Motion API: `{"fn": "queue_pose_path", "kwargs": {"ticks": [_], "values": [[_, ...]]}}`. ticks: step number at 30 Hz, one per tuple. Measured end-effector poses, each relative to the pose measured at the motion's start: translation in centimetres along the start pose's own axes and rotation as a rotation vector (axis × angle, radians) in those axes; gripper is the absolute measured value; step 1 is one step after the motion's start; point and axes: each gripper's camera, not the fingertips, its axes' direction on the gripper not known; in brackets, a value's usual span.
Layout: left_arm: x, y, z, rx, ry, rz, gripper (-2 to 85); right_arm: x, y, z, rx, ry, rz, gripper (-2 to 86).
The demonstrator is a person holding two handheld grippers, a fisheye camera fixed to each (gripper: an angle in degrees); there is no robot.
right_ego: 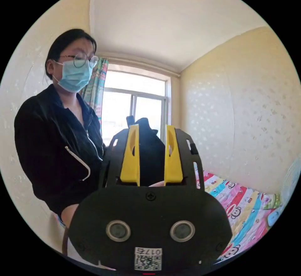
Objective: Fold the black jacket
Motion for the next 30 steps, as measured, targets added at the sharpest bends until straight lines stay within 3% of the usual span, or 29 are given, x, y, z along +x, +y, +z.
{"fn": "queue_pose_path", "kwargs": {"ticks": [5, 9, 14, 19, 22, 27, 30], "values": [[-0.3, 1.2, 1.4, 0.136, 0.231, 0.006, 7.8, 2.4, 2.8, 9.0, -0.202, -0.252, -0.016, 12.6], [-1.2, 0.8, 2.8, 0.212, 0.350, 0.005, 7.8, 4.4, 4.7, 13.9, -0.065, -0.359, 0.023, 12.1], [-0.8, -0.9, 4.8, 0.168, 0.399, 0.053, 7.9, 3.7, 4.7, 15.7, -0.045, -0.427, -0.034, 12.1], [-0.8, -2.5, 6.5, 0.069, 0.411, 0.096, 8.0, 1.6, 4.4, 15.5, -0.141, -0.533, -0.176, 4.8], [-1.8, -2.3, 6.9, 0.035, 0.361, 0.059, 8.1, 1.5, 4.9, 13.4, -0.119, -0.415, -0.177, 3.4], [-5.0, 0.3, 6.5, 0.060, 0.219, -0.166, 9.5, 1.4, 5.7, 4.5, 0.297, -0.177, -0.086, 2.2], [-7.5, 2.8, 7.6, 0.014, 0.111, -0.424, 13.1, -1.1, 3.8, 2.8, 0.271, 0.081, -0.090, 1.9]]}}
